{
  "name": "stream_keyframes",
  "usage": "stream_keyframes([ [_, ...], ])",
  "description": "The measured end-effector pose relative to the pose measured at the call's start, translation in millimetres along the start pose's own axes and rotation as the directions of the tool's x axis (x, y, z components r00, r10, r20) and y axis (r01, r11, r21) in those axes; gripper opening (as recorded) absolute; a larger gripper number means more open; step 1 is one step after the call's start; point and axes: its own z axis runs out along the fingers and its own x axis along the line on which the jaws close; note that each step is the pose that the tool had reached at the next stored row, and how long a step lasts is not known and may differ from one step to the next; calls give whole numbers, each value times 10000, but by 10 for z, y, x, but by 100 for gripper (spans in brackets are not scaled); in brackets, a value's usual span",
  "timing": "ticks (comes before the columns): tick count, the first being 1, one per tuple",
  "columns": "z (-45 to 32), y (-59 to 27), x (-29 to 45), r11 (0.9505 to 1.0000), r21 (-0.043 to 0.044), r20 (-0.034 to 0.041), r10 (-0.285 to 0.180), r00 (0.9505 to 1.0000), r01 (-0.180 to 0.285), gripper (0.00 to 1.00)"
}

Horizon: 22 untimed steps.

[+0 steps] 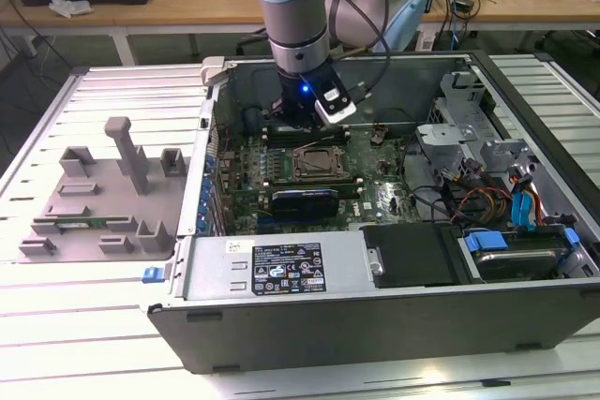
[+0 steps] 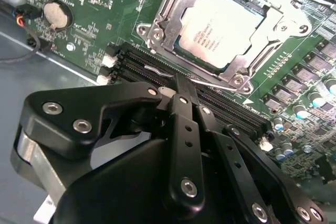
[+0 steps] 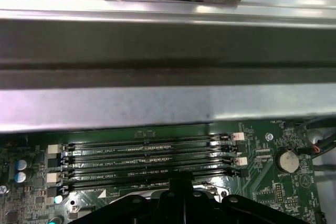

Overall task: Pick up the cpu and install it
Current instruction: 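Install the first cpu locking lever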

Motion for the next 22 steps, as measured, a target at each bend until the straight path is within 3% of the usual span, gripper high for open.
stream_keyframes([
  [3,27,-5,5,9998,31,45,194,9998,-194,11],
  [8,44,-10,15,9962,134,184,860,9961,-863,11],
  [22,49,6,56,9856,224,356,1666,9854,-1674,11],
])
